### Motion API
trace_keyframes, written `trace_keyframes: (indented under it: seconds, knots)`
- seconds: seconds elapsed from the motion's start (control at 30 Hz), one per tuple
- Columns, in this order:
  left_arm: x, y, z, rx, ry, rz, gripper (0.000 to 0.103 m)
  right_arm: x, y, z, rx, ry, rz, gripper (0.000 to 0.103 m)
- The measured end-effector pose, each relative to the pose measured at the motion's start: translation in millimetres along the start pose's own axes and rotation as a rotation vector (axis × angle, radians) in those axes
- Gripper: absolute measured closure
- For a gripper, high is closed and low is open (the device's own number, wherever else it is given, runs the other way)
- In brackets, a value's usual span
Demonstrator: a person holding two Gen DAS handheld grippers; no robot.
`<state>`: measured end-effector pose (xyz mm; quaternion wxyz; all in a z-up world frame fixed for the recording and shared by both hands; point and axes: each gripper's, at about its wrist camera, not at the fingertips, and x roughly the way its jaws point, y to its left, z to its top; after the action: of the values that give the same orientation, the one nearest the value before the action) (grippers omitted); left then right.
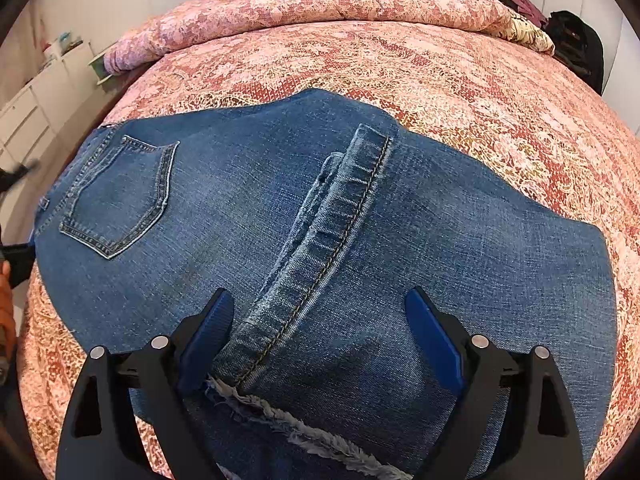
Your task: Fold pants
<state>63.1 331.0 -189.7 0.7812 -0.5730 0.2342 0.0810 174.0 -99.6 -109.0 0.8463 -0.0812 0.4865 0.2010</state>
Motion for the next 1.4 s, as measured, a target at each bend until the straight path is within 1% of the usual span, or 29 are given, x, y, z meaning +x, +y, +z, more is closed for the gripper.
trace_keyframes:
  seconds: [0.03, 0.1, 0.17, 0.2, 0.23, 0.27, 0.33, 0.4, 0.43, 0.47, 0.53, 0.57, 0.63, 0.67, 0.7, 0.73, 0.8, 0.83, 0.87, 0.93, 0.97, 1.0, 1.1, 1.17, 1.23, 1.3, 1.33, 1.37, 1.4]
  knots:
    - [2.4, 3.6, 0.5, -0.007, 0.011, 0.029, 0.075, -0.4, -0.2, 1.9, 0.002, 0.011, 0.005, 0.013]
    - [3.1, 9.1, 2.3, -0.031, 0.019, 0.030, 0.077, -2.7, -2.3, 7.3, 0.020, 0.054, 0.019, 0.013]
    - [1.4, -2.0, 1.5, 0.028, 0.009, 0.073, 0.080, -8.6, -12.7, 12.7, 0.094, 0.109, 0.068, 0.013]
    - [0.4, -8.0, 1.2, 0.046, 0.001, 0.086, 0.080, -16.1, -26.1, 12.9, 0.174, 0.136, 0.138, 0.013]
    - [-0.8, -11.3, 0.7, 0.050, -0.009, 0.087, 0.081, -22.1, -36.4, 10.4, 0.232, 0.133, 0.198, 0.013]
    - [-2.7, -16.1, 0.5, 0.049, -0.022, 0.084, 0.081, -33.2, -59.0, 3.1, 0.350, 0.115, 0.316, 0.013]
    - [-6.7, -28.5, -2.4, 0.081, -0.047, 0.091, 0.081, -47.2, -94.9, -15.8, 0.530, 0.083, 0.466, 0.013]
    - [-12.8, -52.9, -8.9, 0.168, -0.083, 0.099, 0.081, -64.4, -142.4, -47.5, 0.724, 0.007, 0.611, 0.013]
    - [-14.0, -61.0, -11.1, 0.198, -0.091, 0.102, 0.081, -68.4, -155.7, -58.6, 0.767, -0.019, 0.642, 0.013]
    - [-15.4, -75.7, -15.1, 0.251, -0.104, 0.103, 0.081, -71.6, -170.4, -70.8, 0.807, -0.044, 0.659, 0.012]
    - [-18.7, -106.1, -25.2, 0.351, -0.127, 0.084, 0.081, -68.3, -194.6, -96.0, 0.877, -0.041, 0.639, 0.012]
    - [-19.1, -124.5, -32.4, 0.410, -0.132, 0.069, 0.081, -62.6, -200.4, -104.3, 0.898, -0.043, 0.676, 0.012]
    - [-19.6, -159.7, -49.0, 0.507, -0.127, 0.021, 0.082, -57.8, -205.7, -116.4, 0.932, -0.107, 0.743, 0.012]
    - [-20.0, -183.7, -64.5, 0.587, -0.112, -0.015, 0.083, -57.0, -206.4, -118.0, 0.939, -0.124, 0.760, 0.010]
    - [-20.9, -206.6, -82.3, 0.675, -0.096, -0.060, 0.085, -55.3, -207.8, -119.5, 0.949, -0.151, 0.812, 0.008]
    - [-21.7, -220.0, -94.3, 0.728, -0.083, -0.093, 0.090, -53.6, -210.1, -121.3, 0.966, -0.170, 0.857, 0.008]
    - [-21.0, -265.8, -148.0, 0.934, -0.023, -0.189, 0.093, -47.7, -218.6, -130.1, 1.043, -0.213, 0.957, 0.008]
    - [-18.9, -279.9, -172.0, 1.005, 0.008, -0.228, 0.093, -45.3, -222.4, -134.2, 1.081, -0.232, 0.995, 0.008]
    - [-15.0, -290.8, -196.1, 1.062, 0.058, -0.272, 0.093, -42.3, -225.9, -138.6, 1.126, -0.249, 1.033, 0.008]
    - [-1.0, -301.6, -243.1, 1.153, 0.167, -0.316, 0.093, -41.6, -230.0, -139.6, 1.150, -0.258, 1.059, 0.008]
    - [15.0, -298.8, -273.8, 1.187, 0.262, -0.331, 0.093, -41.6, -230.5, -139.4, 1.150, -0.260, 1.064, 0.008]
    - [27.7, -293.2, -291.0, 1.187, 0.349, -0.343, 0.093, -42.0, -229.9, -138.5, 1.143, -0.256, 1.064, 0.008]
    - [62.5, -259.0, -342.6, 1.206, 0.542, -0.266, 0.093, -44.2, -228.0, -136.7, 1.118, -0.245, 1.057, 0.008]
    - [69.2, -235.9, -357.7, 1.160, 0.642, -0.218, 0.093, -46.5, -225.0, -135.3, 1.104, -0.236, 1.057, 0.008]
    - [57.9, -227.9, -358.6, 1.171, 0.667, -0.209, 0.092, -48.3, -220.6, -125.3, 1.085, -0.226, 1.063, 0.008]
    - [40.8, -224.0, -357.3, 1.215, 0.666, -0.194, 0.075, -51.2, -211.9, -114.7, 1.048, -0.191, 1.071, 0.008]
    - [34.4, -223.2, -350.4, 1.224, 0.645, -0.177, 0.047, -55.0, -209.5, -110.1, 1.017, -0.184, 1.056, 0.008]
    - [24.8, -220.9, -337.5, 1.224, 0.590, -0.155, 0.028, -59.6, -204.2, -103.5, 0.982, -0.176, 1.030, 0.008]
    - [21.2, -217.7, -320.7, 1.211, 0.536, -0.125, 0.022, -64.9, -195.4, -93.5, 0.945, -0.165, 1.025, 0.008]
